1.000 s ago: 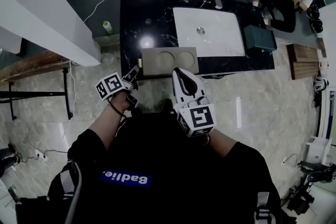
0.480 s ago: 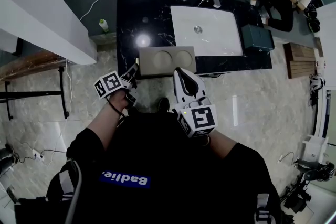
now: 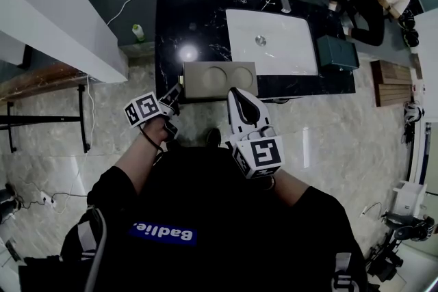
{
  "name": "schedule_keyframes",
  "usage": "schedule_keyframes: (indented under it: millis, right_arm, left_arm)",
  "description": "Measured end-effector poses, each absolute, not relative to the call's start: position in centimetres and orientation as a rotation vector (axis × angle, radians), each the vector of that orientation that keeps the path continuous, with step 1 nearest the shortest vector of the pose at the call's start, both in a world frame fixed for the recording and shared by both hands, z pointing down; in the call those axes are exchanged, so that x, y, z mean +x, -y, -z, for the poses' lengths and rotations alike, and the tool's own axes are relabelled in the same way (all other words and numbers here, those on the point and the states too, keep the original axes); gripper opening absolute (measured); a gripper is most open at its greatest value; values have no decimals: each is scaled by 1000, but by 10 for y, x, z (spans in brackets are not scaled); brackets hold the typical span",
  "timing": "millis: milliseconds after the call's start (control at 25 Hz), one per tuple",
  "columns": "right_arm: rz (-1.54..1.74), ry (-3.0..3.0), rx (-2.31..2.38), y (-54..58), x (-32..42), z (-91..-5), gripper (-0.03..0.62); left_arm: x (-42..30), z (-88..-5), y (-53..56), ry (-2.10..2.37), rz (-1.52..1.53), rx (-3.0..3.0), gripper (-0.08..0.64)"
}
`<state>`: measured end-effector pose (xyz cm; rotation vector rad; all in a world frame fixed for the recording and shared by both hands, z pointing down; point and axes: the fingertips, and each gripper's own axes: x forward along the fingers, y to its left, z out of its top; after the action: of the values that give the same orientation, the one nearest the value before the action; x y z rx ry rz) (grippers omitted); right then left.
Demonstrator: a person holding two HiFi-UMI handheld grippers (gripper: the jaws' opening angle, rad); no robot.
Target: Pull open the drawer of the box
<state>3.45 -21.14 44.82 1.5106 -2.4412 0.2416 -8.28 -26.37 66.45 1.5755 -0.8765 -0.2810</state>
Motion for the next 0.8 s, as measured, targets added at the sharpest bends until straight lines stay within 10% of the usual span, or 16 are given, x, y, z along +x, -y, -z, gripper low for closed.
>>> schedule_keyframes:
  millis: [800]
  right_arm:
    - [-229,2463,1487,210,22,-447,0]
  left_arm:
    - [-102,-663,263,918,285,1578,28]
